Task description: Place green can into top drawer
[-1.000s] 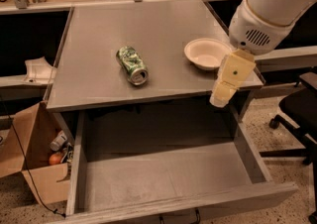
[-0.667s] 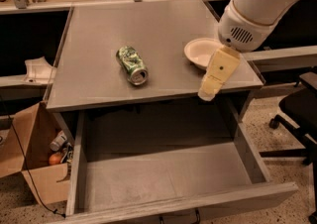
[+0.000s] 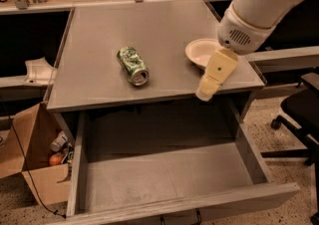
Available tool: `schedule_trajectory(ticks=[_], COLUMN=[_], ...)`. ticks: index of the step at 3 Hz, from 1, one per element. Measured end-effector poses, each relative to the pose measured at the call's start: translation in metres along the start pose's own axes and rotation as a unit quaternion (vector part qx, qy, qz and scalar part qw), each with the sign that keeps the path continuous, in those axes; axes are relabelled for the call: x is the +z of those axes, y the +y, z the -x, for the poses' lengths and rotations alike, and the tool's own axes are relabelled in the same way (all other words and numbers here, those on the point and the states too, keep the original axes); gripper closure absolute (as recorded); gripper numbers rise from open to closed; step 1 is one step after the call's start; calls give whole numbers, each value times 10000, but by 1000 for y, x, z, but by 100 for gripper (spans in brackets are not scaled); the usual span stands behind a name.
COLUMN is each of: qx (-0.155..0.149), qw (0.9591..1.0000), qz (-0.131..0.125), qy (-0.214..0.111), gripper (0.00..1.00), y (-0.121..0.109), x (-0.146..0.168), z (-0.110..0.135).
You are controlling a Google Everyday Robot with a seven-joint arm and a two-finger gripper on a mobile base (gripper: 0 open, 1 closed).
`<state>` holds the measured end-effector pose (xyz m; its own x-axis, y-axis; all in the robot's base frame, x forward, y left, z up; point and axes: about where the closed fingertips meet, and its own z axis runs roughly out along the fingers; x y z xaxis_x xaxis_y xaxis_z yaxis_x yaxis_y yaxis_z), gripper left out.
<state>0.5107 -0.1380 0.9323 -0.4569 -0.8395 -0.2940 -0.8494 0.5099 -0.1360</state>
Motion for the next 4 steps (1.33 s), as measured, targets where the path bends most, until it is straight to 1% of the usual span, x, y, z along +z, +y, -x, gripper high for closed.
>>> schedule_trajectory(ticks=[1,2,3,4], qx=[18,18,47,47], qw=[9996,9996,9984,9984], qz=[92,93,295,295], qy=[-250,-251,-478,-478], gripper=[0,0,0,0], y=[-7,-7,-14,-14], x=[-4,-4,21,21], z=[64,64,100,100])
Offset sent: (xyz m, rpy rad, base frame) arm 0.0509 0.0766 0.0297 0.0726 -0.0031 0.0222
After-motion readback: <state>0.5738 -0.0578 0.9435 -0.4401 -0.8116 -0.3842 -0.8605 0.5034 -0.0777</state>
